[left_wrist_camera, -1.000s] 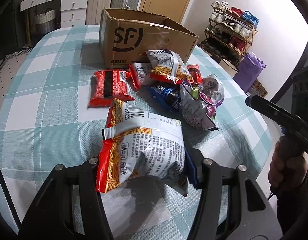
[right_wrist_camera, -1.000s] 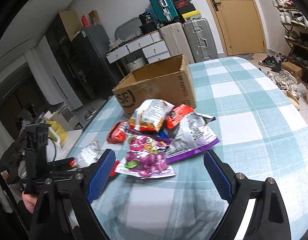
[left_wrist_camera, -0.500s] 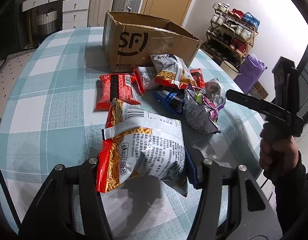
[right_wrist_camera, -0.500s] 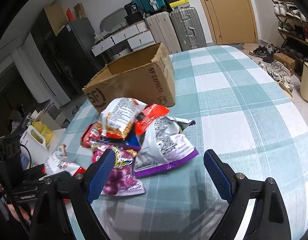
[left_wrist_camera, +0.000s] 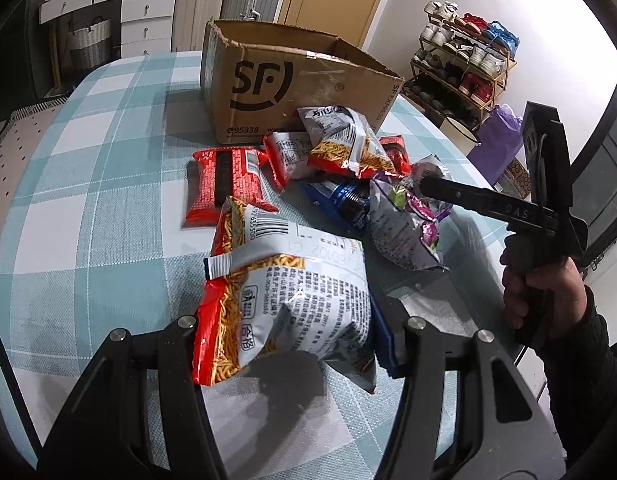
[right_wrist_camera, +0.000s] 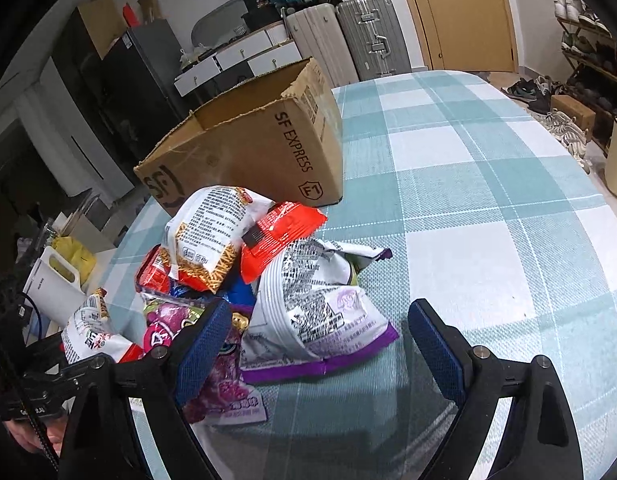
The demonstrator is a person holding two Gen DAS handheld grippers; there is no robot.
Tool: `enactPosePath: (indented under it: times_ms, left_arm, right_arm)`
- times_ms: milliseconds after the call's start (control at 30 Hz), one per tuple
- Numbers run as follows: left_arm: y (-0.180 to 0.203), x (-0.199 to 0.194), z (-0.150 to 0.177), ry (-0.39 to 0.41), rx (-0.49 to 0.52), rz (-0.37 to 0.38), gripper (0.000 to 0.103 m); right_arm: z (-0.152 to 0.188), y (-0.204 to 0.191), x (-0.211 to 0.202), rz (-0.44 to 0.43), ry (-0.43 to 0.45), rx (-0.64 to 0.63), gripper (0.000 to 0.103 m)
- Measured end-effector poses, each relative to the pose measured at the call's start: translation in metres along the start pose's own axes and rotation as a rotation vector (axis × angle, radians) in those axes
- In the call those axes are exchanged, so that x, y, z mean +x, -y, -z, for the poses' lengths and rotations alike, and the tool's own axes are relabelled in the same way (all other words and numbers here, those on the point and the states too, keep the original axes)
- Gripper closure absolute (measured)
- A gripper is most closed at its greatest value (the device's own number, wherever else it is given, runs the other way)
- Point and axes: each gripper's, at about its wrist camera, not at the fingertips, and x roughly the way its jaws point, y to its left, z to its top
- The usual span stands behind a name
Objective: Organize snacks
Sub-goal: 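Grasp the white-and-purple snack bag with the right gripper while the left holds its bag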
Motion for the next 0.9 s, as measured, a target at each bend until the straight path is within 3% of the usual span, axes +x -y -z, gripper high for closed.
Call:
enactPosePath:
  times_ms: [167,400,433,900]
  left_arm:
    - [-0.004,0.002,0.001,-0.006,-0.012,-0.008,0.049]
    - [-0.004,0.000,-0.002,0.005,-0.017,-0.014,0.049]
    - [-0.004,-0.001,-0.003,0.008,-0.017,-0.015,0.049]
    - [0.005,-0.017,-0.004,0.040,-0.004,-0.016,0.049]
  right_arm:
    - [-0.003,-0.001,0.009,-0.003,-0.012,-0.010,0.017]
    - [-0.001,-0.002,0.012,-0.032,-0.021,-0.025,0.048]
    - [0.000,-0.001,0.011,-0.040,-0.017,-0.018,0.056]
    - [0.015,0.002,-0.027,-0.072,0.054,0.017,0.057]
